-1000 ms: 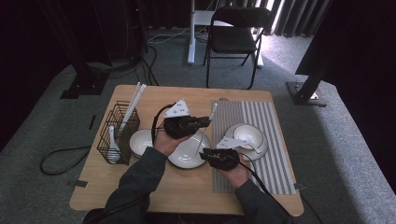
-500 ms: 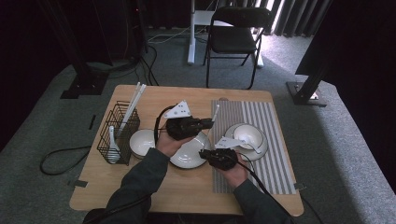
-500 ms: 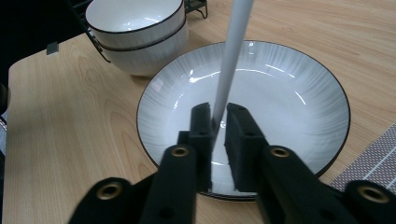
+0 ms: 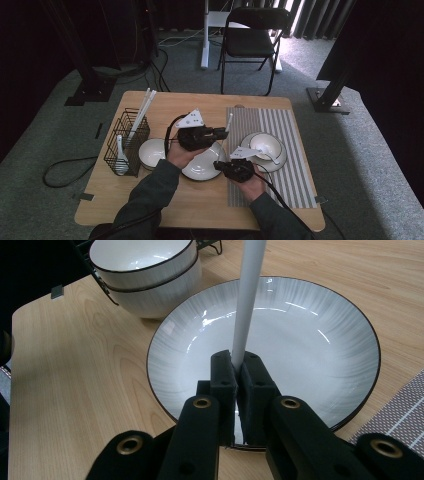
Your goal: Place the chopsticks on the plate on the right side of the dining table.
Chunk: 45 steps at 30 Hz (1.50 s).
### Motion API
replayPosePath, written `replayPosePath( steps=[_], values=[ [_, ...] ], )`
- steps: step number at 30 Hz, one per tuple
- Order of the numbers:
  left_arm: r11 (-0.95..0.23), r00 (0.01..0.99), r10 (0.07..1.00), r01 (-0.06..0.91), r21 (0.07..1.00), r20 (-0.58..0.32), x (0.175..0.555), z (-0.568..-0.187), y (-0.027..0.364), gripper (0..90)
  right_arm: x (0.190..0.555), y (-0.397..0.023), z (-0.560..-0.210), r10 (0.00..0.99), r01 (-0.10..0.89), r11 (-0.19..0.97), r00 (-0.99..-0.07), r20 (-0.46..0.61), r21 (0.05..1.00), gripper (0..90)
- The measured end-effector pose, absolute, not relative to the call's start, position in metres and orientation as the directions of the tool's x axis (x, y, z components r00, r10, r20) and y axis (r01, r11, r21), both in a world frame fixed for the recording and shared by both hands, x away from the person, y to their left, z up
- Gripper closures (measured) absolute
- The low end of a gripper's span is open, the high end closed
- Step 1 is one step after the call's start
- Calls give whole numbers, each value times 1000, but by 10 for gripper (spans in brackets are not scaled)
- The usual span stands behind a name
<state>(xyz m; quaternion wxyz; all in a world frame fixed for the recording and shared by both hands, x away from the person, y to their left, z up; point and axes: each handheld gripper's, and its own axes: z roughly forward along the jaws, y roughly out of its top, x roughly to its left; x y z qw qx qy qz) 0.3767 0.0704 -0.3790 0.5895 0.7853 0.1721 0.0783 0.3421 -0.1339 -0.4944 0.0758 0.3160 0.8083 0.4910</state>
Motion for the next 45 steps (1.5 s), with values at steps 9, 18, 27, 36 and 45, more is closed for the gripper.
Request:
replayPosePath(
  steps=[9, 18, 27, 36, 45],
  values=[
    [-264, 921, 372, 227, 937, -119, 373, -411, 75, 761, 343, -137, -493, 596, 442, 302, -779, 195, 844, 864],
    [-304, 916, 383, 250, 919, -122, 371, -439, 69, 802, 343, -137, -492, 602, 446, 293, -773, 199, 846, 864],
    [-324, 916, 392, 225, 919, -87, 370, -440, 67, 857, 343, -138, -493, 608, 444, 295, -770, 193, 846, 853],
    [-332, 904, 422, 228, 915, -72, 374, -440, 68, 859, 337, -136, -492, 630, 405, 357, -770, 103, 842, 723],
    [-334, 898, 434, 234, 913, -72, 379, -440, 70, 859, 330, -134, -494, 633, 365, 427, -774, 15, 827, 641]
  ],
)
